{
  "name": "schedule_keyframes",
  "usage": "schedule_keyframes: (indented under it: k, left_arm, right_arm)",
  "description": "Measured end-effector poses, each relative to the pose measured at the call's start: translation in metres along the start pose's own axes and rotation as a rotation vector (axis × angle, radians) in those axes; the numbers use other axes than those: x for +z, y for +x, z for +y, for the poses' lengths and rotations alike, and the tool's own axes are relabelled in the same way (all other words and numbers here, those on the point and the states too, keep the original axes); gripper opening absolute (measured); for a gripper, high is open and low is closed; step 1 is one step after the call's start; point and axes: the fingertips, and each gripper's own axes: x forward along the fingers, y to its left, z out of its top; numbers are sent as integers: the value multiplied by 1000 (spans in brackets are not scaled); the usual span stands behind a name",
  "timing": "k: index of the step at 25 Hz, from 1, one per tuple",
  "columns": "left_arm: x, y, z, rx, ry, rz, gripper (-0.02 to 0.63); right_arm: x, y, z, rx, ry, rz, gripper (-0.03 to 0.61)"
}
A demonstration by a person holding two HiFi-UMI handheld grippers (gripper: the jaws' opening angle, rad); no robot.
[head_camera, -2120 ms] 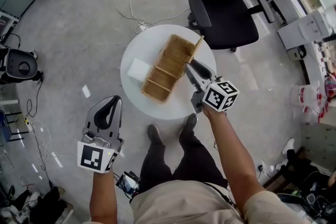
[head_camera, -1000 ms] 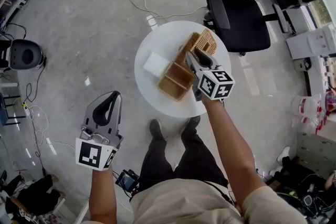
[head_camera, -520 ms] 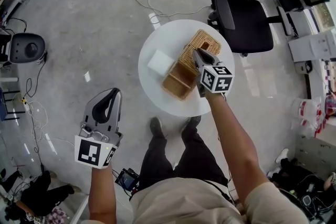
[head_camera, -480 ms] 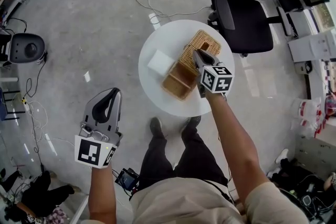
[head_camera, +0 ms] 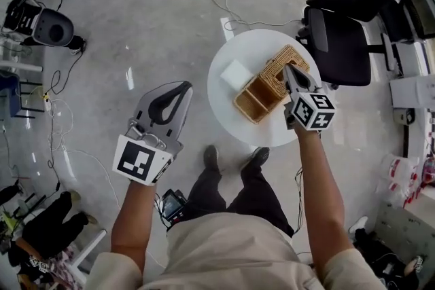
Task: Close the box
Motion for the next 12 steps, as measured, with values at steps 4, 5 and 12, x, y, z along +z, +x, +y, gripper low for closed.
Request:
schedule_keyframes:
  k: [4,5,12]
  left_arm:
    - [17,-13,0,-22,14,40,14]
    - [24,-16,0,-24,17,36,14]
    - [83,-41,-1,-26,41,-47,14]
  right_arm:
    - [62,-28,38,61,-58,-82,-6]
    - [80,-36,49,75,-86,-105,-6]
    - [191,-111,120,124,-281,-258,-6]
